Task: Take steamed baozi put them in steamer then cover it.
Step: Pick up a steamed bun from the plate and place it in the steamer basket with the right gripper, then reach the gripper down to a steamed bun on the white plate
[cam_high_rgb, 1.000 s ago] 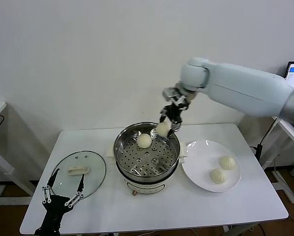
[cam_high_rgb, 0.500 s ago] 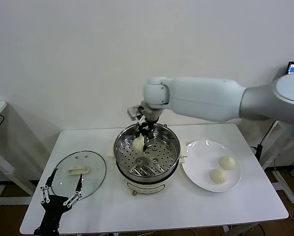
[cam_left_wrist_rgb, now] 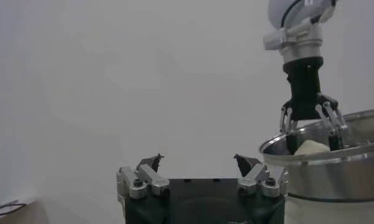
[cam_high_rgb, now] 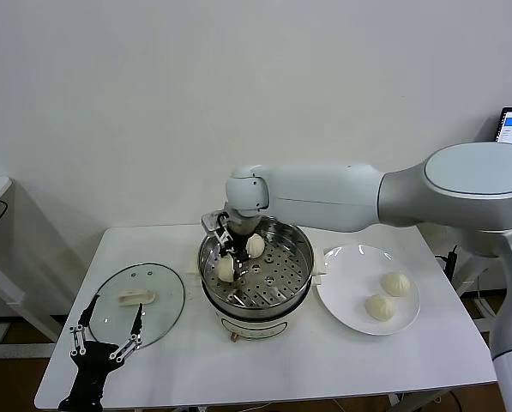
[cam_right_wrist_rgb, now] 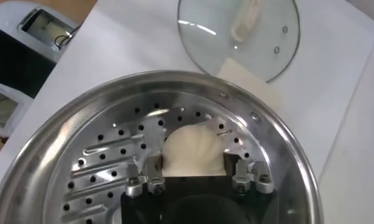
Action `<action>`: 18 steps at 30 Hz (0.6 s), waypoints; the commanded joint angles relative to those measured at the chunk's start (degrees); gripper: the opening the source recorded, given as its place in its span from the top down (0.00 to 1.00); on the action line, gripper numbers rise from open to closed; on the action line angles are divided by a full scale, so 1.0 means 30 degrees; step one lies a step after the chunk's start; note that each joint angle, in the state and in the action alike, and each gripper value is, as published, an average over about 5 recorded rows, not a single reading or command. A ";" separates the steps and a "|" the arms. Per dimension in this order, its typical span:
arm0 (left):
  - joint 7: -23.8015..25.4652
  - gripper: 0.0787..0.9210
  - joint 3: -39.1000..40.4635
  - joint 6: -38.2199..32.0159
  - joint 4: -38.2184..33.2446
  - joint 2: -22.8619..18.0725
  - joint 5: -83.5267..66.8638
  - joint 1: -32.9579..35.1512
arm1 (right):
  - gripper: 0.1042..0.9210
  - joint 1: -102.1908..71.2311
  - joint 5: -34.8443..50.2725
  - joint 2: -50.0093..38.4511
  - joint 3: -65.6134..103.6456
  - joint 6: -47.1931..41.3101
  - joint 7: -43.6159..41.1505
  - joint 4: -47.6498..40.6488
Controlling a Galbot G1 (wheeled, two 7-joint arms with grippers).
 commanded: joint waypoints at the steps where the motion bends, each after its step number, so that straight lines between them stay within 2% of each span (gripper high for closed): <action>1: -0.0019 0.12 -0.0062 -0.0025 0.0017 0.0024 -0.0045 -0.0031 | 0.26 -0.0458 -0.0110 0.0269 -0.0040 -0.0144 0.0542 -0.0076; 4: -0.0033 0.12 -0.0046 0.0006 0.0026 0.0025 -0.0055 -0.0080 | 0.18 -0.0232 -0.0121 -0.0187 0.0238 -0.0137 0.0610 0.0409; 8: -0.0042 0.12 0.0054 0.0044 0.0075 0.0048 -0.0054 -0.0148 | 0.13 0.0929 -0.0444 -0.1831 0.0592 -0.0045 0.0216 0.2188; 14: -0.0059 0.12 0.0300 0.0134 0.0240 0.0208 -0.0033 -0.0355 | 0.12 0.2810 -0.2823 -0.7445 0.1739 0.1277 -0.2456 0.4868; 18: -0.0071 0.12 0.0396 0.0233 0.0198 0.0323 -0.0014 -0.0415 | 0.12 0.3269 -0.4320 -1.1113 0.2070 0.2998 -0.4617 0.4745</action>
